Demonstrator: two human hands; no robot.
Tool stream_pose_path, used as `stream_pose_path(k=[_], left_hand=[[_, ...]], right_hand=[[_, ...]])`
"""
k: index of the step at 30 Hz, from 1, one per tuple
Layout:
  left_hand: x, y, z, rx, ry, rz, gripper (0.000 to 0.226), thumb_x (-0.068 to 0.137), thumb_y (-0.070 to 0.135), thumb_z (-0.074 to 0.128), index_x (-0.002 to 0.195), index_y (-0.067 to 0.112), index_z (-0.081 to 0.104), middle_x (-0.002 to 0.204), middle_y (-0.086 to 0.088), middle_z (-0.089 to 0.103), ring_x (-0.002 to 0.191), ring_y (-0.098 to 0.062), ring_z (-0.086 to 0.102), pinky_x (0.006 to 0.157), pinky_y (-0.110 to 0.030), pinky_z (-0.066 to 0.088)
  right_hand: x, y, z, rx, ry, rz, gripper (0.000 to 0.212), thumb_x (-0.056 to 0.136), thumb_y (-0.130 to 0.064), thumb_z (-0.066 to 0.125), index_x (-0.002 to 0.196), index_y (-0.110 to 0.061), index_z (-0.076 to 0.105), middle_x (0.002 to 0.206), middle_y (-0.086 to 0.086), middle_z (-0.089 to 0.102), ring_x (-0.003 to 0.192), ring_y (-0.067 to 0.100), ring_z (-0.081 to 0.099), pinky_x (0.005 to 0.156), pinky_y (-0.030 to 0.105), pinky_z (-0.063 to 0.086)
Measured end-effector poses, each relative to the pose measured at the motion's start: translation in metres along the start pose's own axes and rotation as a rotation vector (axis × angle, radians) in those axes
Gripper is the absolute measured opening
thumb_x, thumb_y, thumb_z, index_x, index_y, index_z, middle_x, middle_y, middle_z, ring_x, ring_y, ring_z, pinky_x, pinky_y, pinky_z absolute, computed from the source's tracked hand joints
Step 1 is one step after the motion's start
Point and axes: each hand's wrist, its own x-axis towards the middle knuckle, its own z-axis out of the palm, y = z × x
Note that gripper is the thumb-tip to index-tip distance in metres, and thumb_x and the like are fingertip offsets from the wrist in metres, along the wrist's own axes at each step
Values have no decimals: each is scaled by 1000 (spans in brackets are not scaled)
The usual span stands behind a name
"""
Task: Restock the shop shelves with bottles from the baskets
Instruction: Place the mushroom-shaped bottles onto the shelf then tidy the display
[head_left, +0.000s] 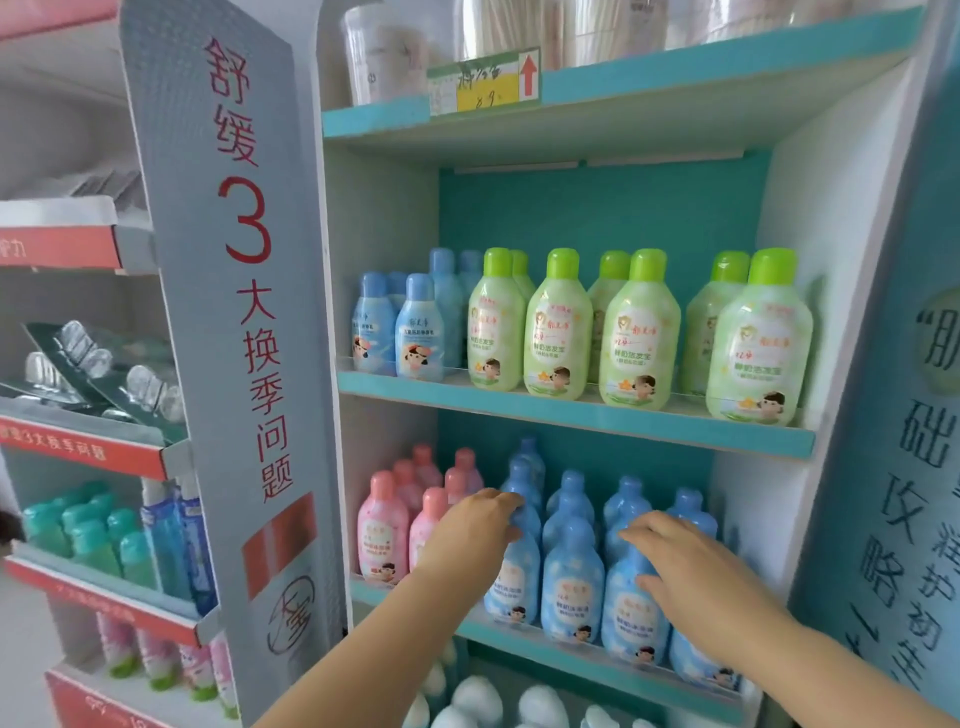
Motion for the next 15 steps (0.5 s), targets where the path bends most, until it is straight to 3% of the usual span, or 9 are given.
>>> stream_pose_path(k=[4, 11, 15], left_hand=[[-1, 3, -5, 14, 57, -5, 29, 97, 23, 44, 125, 24, 52, 120, -1, 57, 107, -23, 53, 73, -23, 28], [2, 1, -5, 14, -17, -13, 29, 95, 25, 48, 123, 27, 55, 114, -4, 61, 109, -24, 50, 74, -26, 24], [2, -8, -10, 23, 17, 27, 46, 88, 39, 56, 132, 30, 46, 125, 4, 57, 119, -21, 45, 90, -36, 40]], right_hand=[[2, -1, 2, -9, 7, 13, 44, 97, -23, 46, 140, -28, 39, 141, -18, 33, 125, 5, 39, 97, 21, 38], [4, -2, 0, -3, 15, 17, 41, 97, -21, 44, 138, -26, 42, 140, -15, 36, 124, 7, 41, 95, 21, 39], [1, -3, 1, -23, 8, 5, 46, 96, -27, 47, 141, -27, 36, 143, -16, 31, 127, 8, 37, 98, 24, 39]])
